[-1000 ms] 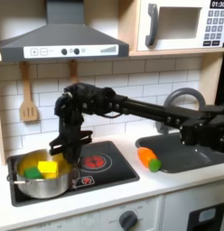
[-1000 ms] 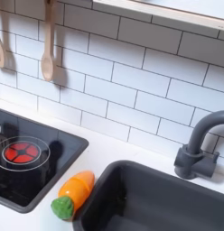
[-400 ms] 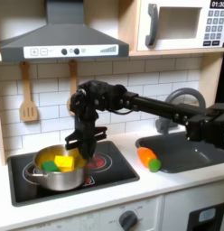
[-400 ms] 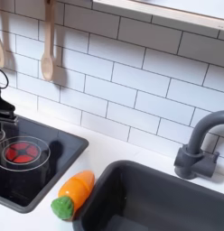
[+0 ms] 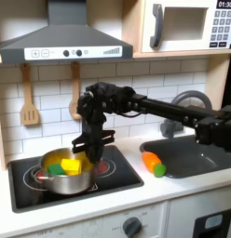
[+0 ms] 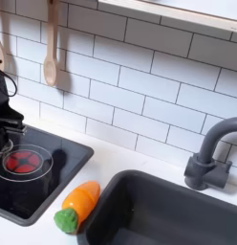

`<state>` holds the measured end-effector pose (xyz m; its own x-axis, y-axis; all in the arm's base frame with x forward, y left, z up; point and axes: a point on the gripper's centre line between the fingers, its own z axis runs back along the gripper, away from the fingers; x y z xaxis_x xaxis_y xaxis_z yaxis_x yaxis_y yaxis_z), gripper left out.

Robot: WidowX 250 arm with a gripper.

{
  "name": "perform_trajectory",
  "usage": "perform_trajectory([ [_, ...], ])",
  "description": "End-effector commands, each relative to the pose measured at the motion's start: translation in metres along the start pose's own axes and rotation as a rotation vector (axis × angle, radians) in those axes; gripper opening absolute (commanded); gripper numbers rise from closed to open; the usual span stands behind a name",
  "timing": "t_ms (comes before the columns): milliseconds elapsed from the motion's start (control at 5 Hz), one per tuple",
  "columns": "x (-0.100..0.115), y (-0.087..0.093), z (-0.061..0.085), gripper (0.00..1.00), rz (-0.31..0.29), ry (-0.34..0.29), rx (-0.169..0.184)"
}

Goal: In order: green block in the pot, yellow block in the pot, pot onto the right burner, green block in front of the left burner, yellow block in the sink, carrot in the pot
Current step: 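Slide the pot onto the right burner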

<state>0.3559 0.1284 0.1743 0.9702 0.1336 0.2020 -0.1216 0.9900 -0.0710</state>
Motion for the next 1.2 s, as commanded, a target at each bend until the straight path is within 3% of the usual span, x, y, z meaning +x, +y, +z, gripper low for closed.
perform_trajectory([
  [0, -0.001, -0.021, 0.0, 0.0, -0.042, 0.006, -0.025],
  [1000, -0.011, -0.056, -0.003, 0.0, -0.092, 0.03, -0.059],
])
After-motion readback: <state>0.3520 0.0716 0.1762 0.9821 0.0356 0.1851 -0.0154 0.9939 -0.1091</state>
